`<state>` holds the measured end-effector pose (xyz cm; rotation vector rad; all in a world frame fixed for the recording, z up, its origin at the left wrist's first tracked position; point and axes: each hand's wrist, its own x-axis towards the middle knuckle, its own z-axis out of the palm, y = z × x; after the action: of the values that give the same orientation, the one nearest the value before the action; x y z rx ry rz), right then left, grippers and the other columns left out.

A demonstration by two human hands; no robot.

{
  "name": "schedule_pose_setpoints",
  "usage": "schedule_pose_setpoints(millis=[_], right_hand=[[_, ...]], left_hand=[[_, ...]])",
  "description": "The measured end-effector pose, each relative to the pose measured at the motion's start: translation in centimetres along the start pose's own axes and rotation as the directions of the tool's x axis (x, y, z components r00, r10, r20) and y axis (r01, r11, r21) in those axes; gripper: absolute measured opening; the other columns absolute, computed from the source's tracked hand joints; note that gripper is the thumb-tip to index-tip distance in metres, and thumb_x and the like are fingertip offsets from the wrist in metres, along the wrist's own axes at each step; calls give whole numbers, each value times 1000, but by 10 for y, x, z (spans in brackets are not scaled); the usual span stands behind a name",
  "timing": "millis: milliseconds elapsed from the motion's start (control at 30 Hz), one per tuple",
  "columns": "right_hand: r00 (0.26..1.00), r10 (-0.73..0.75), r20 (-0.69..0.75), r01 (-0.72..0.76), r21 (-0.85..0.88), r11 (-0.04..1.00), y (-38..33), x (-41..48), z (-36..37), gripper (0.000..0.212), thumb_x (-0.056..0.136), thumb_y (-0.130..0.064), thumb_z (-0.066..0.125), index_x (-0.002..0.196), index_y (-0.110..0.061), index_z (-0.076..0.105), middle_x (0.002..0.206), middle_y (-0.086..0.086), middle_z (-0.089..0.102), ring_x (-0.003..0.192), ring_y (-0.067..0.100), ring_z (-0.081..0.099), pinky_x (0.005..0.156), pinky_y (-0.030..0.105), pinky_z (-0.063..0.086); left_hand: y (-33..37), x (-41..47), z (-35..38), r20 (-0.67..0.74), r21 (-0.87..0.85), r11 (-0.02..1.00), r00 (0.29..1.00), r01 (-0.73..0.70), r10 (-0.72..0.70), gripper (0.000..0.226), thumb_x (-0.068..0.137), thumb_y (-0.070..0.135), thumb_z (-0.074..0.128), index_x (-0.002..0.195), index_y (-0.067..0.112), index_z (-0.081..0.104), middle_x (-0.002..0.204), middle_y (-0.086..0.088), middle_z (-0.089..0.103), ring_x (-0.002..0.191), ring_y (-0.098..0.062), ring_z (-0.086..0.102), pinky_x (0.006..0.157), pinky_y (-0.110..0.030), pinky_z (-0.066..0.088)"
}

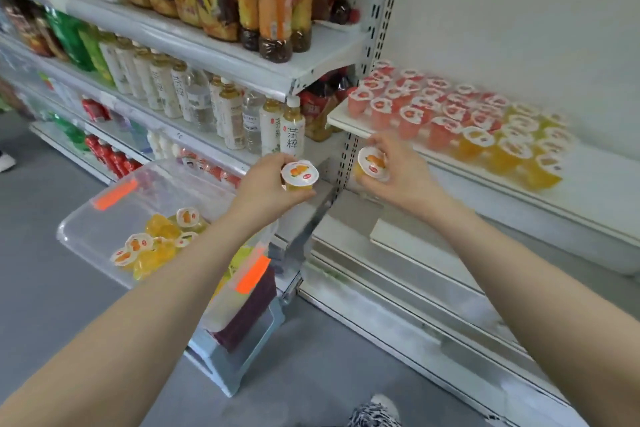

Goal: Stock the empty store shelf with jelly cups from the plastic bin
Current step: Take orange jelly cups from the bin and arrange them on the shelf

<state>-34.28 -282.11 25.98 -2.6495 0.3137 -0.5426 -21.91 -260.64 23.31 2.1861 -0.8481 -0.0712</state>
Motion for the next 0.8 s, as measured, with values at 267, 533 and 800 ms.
schedule_pose_setpoints(millis=[267,533,800], right_hand=[[983,58,-174,-79,-116,990,76,-28,-109,47,78,-42,72,118,-24,53,111,-7,60,97,11,51,80,26,37],[943,183,-279,-234,-162,958,182,-63,-222,50,78,-42,75,120,-22,57,114,-1,63,106,21,58,89,34,42],[865,435,-250,-462,-60,885,299,-69,-262,46,73,-36,77,113,-28,55,108,5,62,100,25,58,90,41,48]], left_hand=[[112,50,45,16,47,965,966,-259,258,48,65,59,75,100,34,54,93,20,54,88,-5,51,69,-28,39],[235,90,124,34,-8,944,943,-330,330,52,68,53,76,108,27,56,101,13,57,91,-9,52,72,-28,41],[317,117,202,33,5,948,948,-318,317,60,71,37,76,123,18,53,119,2,61,108,-18,57,82,-30,46]])
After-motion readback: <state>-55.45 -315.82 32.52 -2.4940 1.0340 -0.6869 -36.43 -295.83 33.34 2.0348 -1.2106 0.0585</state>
